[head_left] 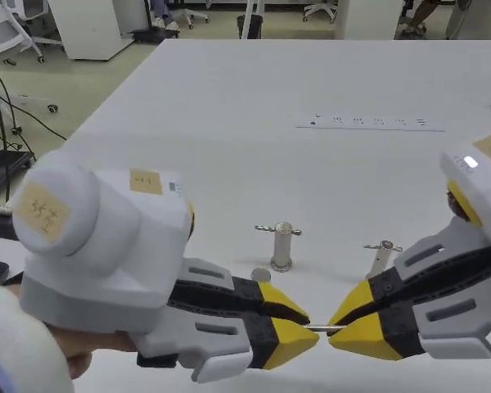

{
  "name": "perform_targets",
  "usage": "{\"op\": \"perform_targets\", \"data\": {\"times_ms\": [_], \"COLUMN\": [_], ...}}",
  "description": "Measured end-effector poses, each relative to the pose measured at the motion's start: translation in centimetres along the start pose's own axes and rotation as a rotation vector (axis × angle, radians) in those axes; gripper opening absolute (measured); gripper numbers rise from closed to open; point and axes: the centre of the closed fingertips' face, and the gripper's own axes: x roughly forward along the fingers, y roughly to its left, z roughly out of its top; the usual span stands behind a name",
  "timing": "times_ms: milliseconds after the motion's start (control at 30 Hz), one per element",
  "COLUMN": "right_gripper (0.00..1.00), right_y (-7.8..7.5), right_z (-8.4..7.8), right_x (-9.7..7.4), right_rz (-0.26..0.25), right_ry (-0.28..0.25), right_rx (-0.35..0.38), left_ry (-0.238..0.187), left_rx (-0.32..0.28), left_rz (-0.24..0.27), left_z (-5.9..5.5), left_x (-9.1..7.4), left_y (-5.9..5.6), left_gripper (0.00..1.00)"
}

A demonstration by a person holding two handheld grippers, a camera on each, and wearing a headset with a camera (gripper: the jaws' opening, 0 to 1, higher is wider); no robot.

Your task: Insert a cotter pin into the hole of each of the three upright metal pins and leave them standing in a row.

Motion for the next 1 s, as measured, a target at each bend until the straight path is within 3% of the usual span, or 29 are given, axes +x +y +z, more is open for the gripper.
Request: {"op": "perform_targets", "data": {"times_ms": [167,400,467,567,700,833,1000], "right_gripper": [0.04,0.04,0.04,0.04,0.04,0.04,0.04], "right_y": [-0.7,-2.9,-3.5,-4.1,-4.8,-5.3,-6.0], "right_z": [0.2,-0.3,-0.4,-0.7,-1.0,-1.2,-1.6], "right_x": [0.0,-0.2,-0.2,-0.1,-0.1,0.1,0.7], "right_rz": [-0.025,-0.100,-0.123,-0.147,-0.169,-0.184,-0.191], "right_ry": [-0.004,0.004,0.009,0.020,0.024,0.025,0.039], "right_rx": [0.010,0.068,0.084,0.103,0.119,0.130,0.129], "left_ry": [-0.009,-0.032,-0.053,-0.054,-0.034,-0.033,0.007], "left_rx": [0.004,0.029,0.025,-0.011,-0.015,-0.035,-0.029], "left_rz": [0.029,0.141,0.199,0.258,0.308,0.312,0.295], "left_z": [0.1,0.3,0.5,0.1,-0.8,-1.5,-2.7], "left_x": [-0.2,-1.2,-1.6,-2.2,-2.4,-2.2,-1.3], "left_y": [0.8,3.4,4.7,6.1,7.5,8.2,8.6], "left_gripper": [0.12,0.25,0.28,0.29,0.29,0.29,0.29]}}
